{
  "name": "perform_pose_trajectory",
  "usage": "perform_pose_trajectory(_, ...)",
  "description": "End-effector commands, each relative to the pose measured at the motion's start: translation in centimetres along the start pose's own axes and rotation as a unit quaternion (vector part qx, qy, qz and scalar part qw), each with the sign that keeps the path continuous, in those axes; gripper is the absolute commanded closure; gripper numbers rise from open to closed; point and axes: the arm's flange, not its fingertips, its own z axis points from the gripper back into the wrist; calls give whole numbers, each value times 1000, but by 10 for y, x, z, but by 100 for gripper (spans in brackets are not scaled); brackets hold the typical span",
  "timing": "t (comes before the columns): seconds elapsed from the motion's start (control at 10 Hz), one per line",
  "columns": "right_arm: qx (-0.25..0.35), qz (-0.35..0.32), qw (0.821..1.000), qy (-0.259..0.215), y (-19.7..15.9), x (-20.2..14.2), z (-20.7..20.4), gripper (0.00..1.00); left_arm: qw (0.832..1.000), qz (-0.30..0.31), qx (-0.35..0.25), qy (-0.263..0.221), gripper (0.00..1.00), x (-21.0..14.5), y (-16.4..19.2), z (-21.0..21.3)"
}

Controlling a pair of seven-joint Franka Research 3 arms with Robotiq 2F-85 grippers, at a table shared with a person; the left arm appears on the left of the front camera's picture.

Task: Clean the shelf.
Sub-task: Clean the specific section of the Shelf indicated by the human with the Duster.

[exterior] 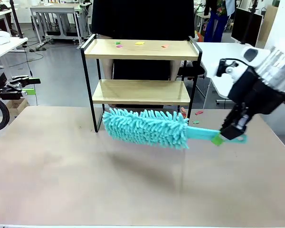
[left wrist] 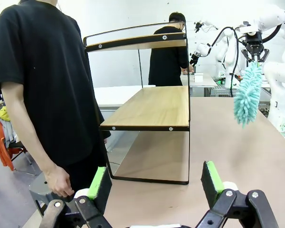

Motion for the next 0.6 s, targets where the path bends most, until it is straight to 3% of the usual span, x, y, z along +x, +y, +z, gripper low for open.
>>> perform_pose_trajectory(0.0, -15, 26, 999, 32, 3, -39, 12, 87, 1000, -3, -1, 3, 0, 3, -2, 0)
perform_pose_trajectory(0.5, -11, 1, 995, 103, 1, -107, 17, 87, 1000, -3, -1, 3, 0, 3, -2, 0)
